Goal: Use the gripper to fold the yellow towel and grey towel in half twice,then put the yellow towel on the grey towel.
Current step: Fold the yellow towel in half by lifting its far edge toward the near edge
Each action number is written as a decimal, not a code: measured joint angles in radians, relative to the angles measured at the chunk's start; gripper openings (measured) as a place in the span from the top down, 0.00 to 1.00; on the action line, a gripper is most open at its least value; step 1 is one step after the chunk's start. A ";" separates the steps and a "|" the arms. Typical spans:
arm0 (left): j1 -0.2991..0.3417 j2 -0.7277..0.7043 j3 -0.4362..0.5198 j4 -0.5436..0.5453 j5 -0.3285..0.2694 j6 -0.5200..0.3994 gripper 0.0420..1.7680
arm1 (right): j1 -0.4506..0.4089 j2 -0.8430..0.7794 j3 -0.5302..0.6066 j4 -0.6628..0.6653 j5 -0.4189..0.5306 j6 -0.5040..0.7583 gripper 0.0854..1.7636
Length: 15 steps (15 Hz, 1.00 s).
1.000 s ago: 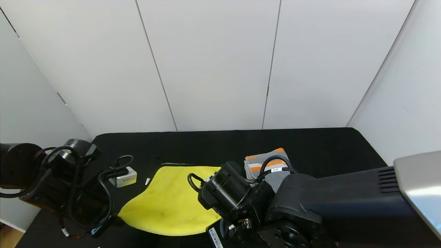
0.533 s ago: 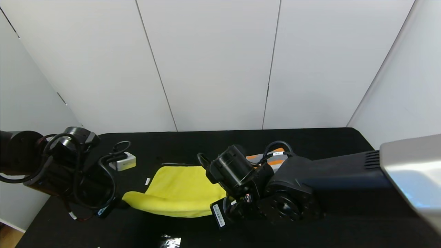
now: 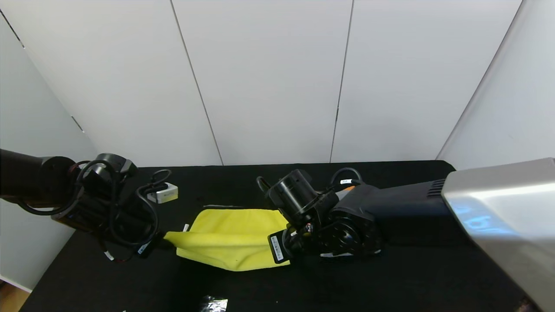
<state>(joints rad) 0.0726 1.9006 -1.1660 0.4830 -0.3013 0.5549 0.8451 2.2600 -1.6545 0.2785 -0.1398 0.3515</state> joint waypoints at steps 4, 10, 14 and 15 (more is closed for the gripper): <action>-0.001 0.046 -0.048 0.004 -0.001 0.000 0.96 | -0.010 0.026 -0.018 -0.001 0.000 -0.003 0.97; -0.003 0.138 -0.146 0.002 -0.001 -0.037 0.96 | -0.047 0.090 -0.097 0.001 -0.003 -0.005 0.97; -0.003 0.180 -0.175 0.003 -0.002 -0.038 0.80 | -0.059 0.127 -0.134 0.000 -0.003 -0.006 0.74; -0.003 0.182 -0.176 0.005 -0.002 -0.037 0.71 | -0.058 0.131 -0.136 -0.001 -0.003 -0.008 0.66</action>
<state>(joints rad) 0.0700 2.0830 -1.3421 0.4881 -0.3036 0.5183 0.7874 2.3913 -1.7906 0.2779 -0.1428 0.3438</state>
